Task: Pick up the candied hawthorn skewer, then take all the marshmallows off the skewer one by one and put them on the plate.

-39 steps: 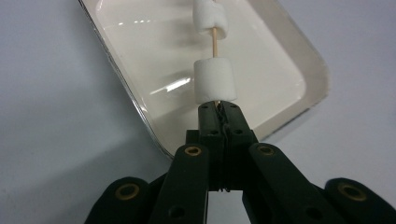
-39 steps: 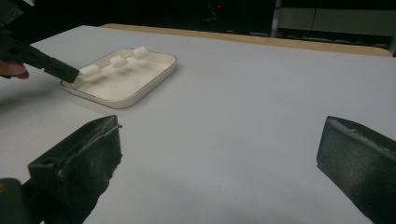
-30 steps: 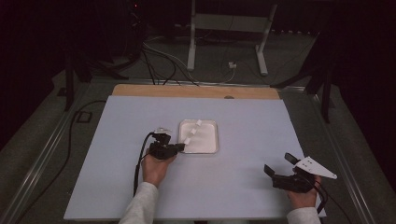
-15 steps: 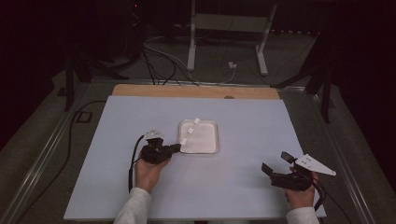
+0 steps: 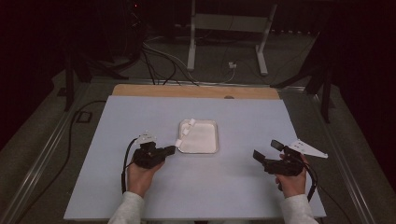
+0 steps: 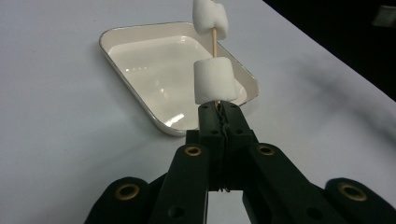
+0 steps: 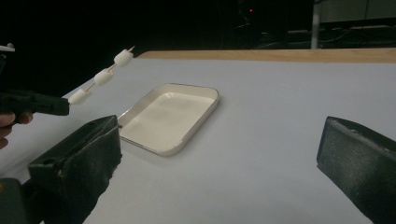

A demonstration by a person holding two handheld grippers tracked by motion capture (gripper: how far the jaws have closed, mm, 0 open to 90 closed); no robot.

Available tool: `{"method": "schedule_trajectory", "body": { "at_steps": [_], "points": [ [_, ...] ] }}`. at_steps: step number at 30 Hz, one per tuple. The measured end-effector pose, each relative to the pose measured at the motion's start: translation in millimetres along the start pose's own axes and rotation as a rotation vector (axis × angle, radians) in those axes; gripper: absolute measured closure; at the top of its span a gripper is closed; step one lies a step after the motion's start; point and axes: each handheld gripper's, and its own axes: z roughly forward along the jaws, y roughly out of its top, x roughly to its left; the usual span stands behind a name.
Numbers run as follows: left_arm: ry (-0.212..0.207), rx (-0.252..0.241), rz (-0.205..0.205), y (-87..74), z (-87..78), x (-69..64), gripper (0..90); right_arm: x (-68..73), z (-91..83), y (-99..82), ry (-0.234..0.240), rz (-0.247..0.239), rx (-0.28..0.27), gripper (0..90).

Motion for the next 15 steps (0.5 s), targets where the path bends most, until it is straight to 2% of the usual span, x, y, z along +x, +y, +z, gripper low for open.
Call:
{"method": "schedule_trajectory", "body": {
  "at_steps": [6, 8, 13, 15],
  "points": [
    [-0.024, -0.024, 0.014, -6.2, -4.0, -4.1, 90.0, 6.5, 17.5, 12.8, 0.034, 0.019, 0.012, 0.0],
    [-0.026, -0.031, 0.02, -6.2, -5.0, -5.1, 90.0, 12.8, 27.9, 19.8, 0.055, 0.016, 0.026, 0.0],
    [-0.039, -0.043, 0.038, -7.4, -6.1, -9.2, 90.0, 23.9, 41.6, 30.3, 0.085, -0.006, 0.04, 0.0],
    [-0.044, -0.045, 0.042, -7.7, -6.6, -10.8, 90.0, 31.4, 52.4, 38.1, 0.115, 0.001, 0.042, 0.0]
  ]
}}
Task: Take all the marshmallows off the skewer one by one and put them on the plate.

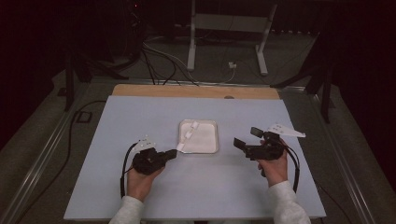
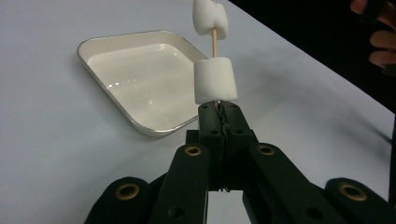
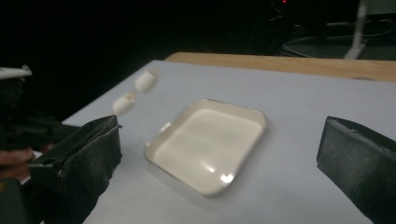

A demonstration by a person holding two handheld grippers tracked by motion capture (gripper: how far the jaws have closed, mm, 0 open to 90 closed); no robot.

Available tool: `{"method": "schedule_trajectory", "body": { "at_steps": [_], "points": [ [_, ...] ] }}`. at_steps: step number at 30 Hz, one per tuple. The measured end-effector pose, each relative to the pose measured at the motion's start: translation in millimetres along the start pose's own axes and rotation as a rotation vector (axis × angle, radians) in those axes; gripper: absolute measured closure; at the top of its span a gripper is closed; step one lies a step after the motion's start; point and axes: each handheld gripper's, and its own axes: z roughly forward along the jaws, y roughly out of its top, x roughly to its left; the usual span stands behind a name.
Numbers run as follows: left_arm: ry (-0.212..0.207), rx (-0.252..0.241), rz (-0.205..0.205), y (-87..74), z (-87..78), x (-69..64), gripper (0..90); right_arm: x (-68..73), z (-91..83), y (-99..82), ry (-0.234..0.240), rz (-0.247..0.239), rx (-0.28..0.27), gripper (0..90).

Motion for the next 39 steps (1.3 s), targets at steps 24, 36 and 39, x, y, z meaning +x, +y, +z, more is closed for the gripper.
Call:
{"method": "schedule_trajectory", "body": {
  "at_steps": [24, 36, 39],
  "points": [
    [-0.036, -0.039, 0.021, 0.6, -3.4, -8.2, 90.0, 19.4, 78.6, 21.5, 0.211, 0.156, 0.084, 4.8],
    [-0.051, -0.042, 0.038, 0.2, 0.8, -13.3, 90.0, 33.1, 109.1, 20.9, 0.29, 0.244, 0.21, 47.9],
    [-0.053, -0.04, 0.041, -0.2, 1.7, -13.6, 90.0, 33.7, 112.0, 19.4, 0.3, 0.272, 0.225, 56.5]
  ]
}}
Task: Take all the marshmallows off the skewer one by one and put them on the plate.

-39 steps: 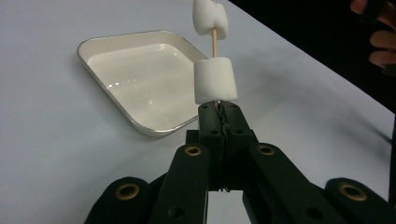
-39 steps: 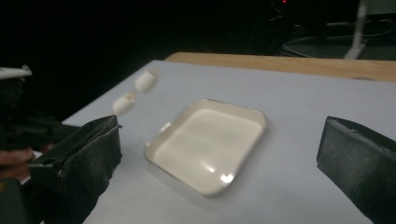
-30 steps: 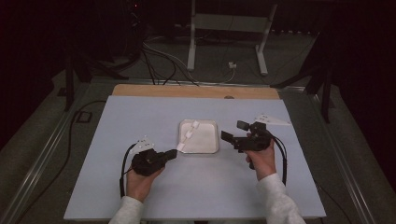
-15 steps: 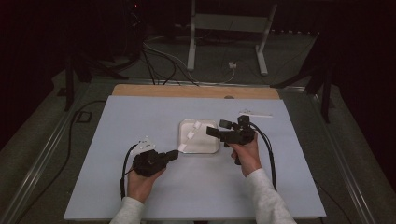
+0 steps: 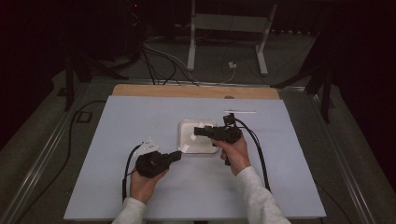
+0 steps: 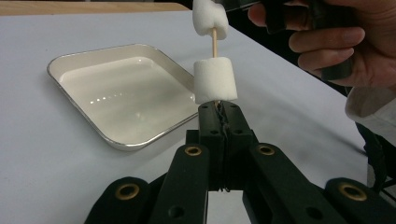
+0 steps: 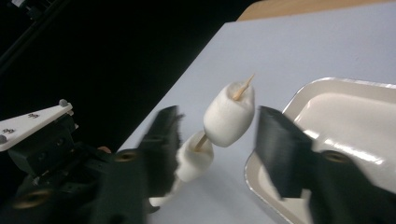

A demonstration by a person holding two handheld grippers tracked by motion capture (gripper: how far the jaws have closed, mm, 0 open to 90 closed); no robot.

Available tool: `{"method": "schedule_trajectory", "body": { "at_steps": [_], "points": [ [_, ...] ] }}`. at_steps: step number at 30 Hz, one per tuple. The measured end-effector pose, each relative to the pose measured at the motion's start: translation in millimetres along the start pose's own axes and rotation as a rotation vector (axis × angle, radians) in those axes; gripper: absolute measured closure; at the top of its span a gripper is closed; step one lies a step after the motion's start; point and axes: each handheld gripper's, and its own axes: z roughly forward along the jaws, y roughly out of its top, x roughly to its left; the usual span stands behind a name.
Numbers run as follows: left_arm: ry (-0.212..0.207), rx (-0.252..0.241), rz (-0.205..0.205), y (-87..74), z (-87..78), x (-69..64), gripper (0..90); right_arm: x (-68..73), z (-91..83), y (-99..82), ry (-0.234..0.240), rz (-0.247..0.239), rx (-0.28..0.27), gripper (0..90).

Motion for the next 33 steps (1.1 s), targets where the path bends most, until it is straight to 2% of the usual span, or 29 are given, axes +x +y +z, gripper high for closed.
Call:
{"method": "schedule_trajectory", "body": {
  "at_steps": [3, 4, 6, 10, 16, 30, 33],
  "points": [
    [-0.002, 0.0, 0.003, -0.6, 1.2, -0.3, 90.0, -2.0, 3.8, -0.4, 0.023, 0.055, -0.002, 67.3],
    [-0.002, 0.0, 0.002, -0.9, 1.4, -0.2, 90.0, -2.0, 3.8, -0.4, 0.023, 0.055, -0.002, 67.3],
    [-0.002, 0.002, 0.002, -1.5, 1.7, 0.2, 90.0, -1.5, 3.7, -0.1, 0.039, 0.077, -0.006, 74.5],
    [0.011, 0.013, 0.014, -2.6, 2.9, -0.2, 90.0, 0.6, 2.9, 0.5, 0.035, 0.084, -0.004, 77.9],
    [0.034, 0.027, 0.027, -3.8, 3.4, -1.0, 90.0, 0.3, 3.2, 0.4, 0.026, 0.098, -0.016, 79.5],
    [0.026, 0.021, 0.022, -7.2, 1.8, 2.2, 90.0, 0.0, -1.6, 3.3, 0.015, 0.11, -0.039, 79.9],
    [0.012, 0.019, 0.015, -8.7, 1.6, 3.0, 90.0, 0.8, -2.7, 4.7, 0.01, 0.102, -0.038, 79.9]
  ]
}}
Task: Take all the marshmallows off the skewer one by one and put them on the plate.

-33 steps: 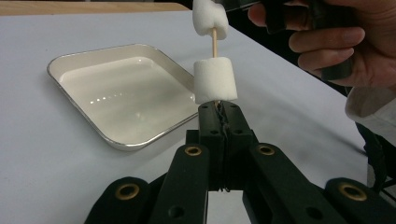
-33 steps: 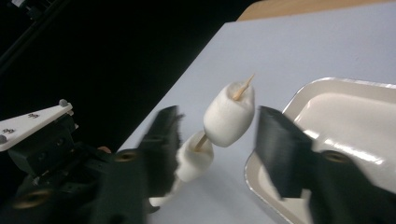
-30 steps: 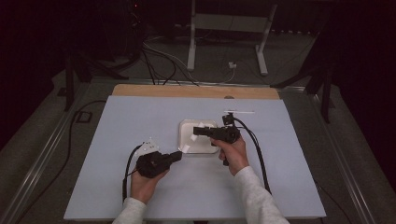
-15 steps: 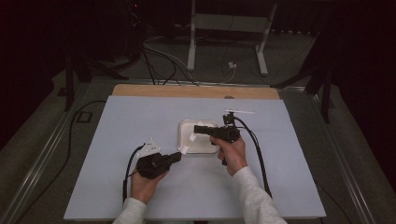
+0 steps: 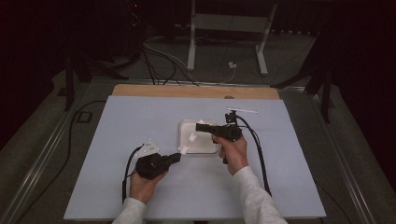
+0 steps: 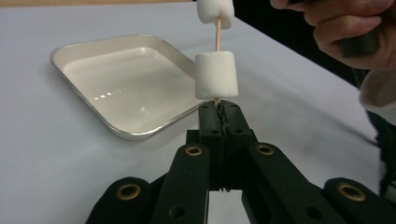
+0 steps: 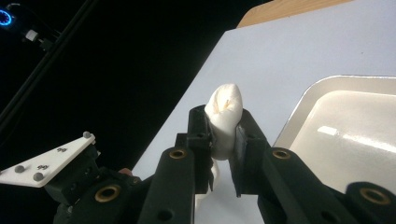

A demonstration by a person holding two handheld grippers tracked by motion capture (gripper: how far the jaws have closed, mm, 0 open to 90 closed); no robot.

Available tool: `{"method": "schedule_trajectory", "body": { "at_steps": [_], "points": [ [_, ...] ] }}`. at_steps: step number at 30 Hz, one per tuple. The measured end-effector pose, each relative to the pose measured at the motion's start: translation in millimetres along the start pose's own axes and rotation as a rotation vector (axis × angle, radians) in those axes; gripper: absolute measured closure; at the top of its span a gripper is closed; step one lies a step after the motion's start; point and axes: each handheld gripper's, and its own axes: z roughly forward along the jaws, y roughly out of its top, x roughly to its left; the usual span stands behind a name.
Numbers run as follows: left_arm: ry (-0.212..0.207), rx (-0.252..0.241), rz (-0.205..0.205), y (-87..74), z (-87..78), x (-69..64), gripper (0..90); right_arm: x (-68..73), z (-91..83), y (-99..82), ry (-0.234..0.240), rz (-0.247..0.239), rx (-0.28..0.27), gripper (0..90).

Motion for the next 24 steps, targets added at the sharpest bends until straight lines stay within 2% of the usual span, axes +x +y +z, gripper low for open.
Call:
{"method": "schedule_trajectory", "body": {
  "at_steps": [3, 24],
  "points": [
    [-0.006, -0.003, 0.001, 0.0, -1.5, 0.7, 90.0, -0.3, -0.6, 0.6, -0.002, -0.001, 0.001, 79.8],
    [0.035, 0.033, 0.039, -1.1, -4.7, 1.7, 90.0, -6.5, -1.1, 6.3, 0.012, 0.031, -0.029, 79.2]
  ]
}}
